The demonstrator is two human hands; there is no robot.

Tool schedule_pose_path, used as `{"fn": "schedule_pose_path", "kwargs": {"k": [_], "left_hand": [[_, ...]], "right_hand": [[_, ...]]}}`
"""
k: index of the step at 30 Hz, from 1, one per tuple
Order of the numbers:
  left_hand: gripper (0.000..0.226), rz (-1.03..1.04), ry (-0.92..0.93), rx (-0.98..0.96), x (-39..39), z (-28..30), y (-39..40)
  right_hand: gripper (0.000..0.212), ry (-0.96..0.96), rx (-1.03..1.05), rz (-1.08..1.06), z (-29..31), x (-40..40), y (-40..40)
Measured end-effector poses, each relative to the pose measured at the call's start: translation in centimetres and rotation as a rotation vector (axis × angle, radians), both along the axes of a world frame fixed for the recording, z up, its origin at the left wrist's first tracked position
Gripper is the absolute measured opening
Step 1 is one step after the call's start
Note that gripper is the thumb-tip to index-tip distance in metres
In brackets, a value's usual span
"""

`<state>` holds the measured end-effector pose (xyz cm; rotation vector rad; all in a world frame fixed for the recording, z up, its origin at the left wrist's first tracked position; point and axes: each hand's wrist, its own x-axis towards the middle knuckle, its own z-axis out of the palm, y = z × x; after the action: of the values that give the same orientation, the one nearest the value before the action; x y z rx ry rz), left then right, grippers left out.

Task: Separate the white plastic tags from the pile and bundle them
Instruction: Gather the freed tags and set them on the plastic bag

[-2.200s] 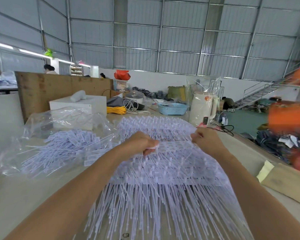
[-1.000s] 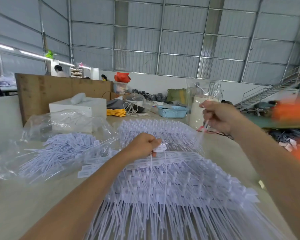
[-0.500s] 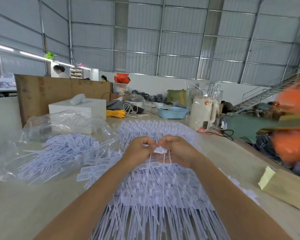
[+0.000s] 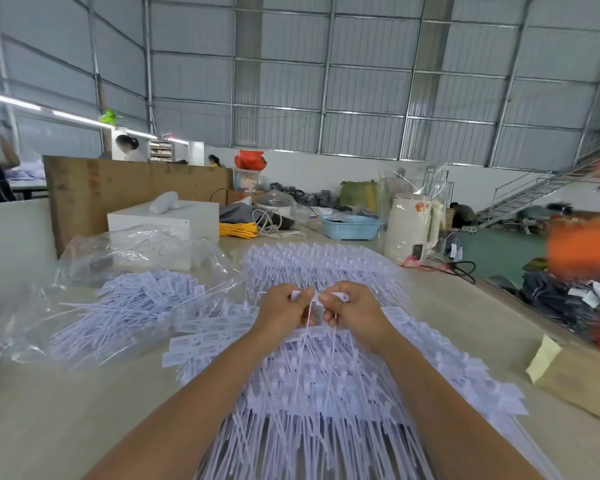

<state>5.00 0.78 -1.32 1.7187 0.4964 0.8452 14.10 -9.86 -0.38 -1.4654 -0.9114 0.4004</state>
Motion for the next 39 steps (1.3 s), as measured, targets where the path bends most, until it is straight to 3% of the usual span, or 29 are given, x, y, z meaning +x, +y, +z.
{"fn": "schedule_pose_path", "kwargs": {"k": [5, 11, 16, 19, 21, 23, 25, 27, 29, 31, 34, 37, 39], "left_hand": [[0.024, 0.019, -0.049, 0.06, -0.4, 0.2, -0.1], [0.018, -0.023, -0.086, 0.009, -0.6, 0.3, -0.2], [0.02, -0.08, -0.131, -0.268, -0.6, 1.1, -0.4], [0.017, -0.172, -0.121, -0.415, -0.7, 1.5, -0.7], [0.017, -0.203, -0.108, -0.458, -0.8, 2.0, -0.8], [0.019, -0.224, -0.13, -0.472, -1.4, 2.6, -0.2], [0.02, -0.215, -0.187, -0.487, -2.3, 2.9, 1.2], [0.025, -0.154, -0.248, -0.456, -2.9, 2.6, 2.5], [0.028, -0.099, -0.239, -0.377, -2.6, 2.1, 2.6], [0.02, -0.106, -0.186, -0.329, -1.8, 1.6, 1.7], [0.012, -0.202, -0.161, -0.322, -1.2, 1.7, 0.4], [0.022, -0.301, -0.173, -0.325, -1.3, 1.6, -0.1], [0.023, -0.34, -0.153, -0.28, -1.2, 1.3, -0.5]], "right_hand": [[0.01, 0.0, 0.034, 0.083, -0.5, -0.6, 0.0], [0.01, -0.189, 0.054, -0.078, -0.7, -1.2, 0.3], [0.011, -0.478, 0.05, -0.241, -0.8, -0.9, 0.4], [0.009, -0.797, 0.119, -0.272, -0.7, -1.0, -0.1], [0.01, -0.894, 0.118, -0.283, -0.3, -1.0, -0.2], [0.013, -0.729, 0.124, -0.431, 0.7, -0.1, -1.2], [0.013, -0.089, 0.362, -0.623, 2.2, 2.9, -3.6], [0.01, 0.541, 0.699, -0.563, 3.6, 5.3, -6.9], [0.008, 0.761, 0.776, -0.405, 3.7, 5.9, -8.0], [0.007, 0.832, 0.686, -0.194, 3.6, 4.8, -7.0], [0.017, 0.659, 0.347, 0.049, 3.5, 1.0, -3.7], [0.016, 0.345, 0.144, 0.026, 2.8, -2.0, -1.3], [0.013, 0.244, 0.108, 0.012, 2.1, -2.8, -0.8]]}}
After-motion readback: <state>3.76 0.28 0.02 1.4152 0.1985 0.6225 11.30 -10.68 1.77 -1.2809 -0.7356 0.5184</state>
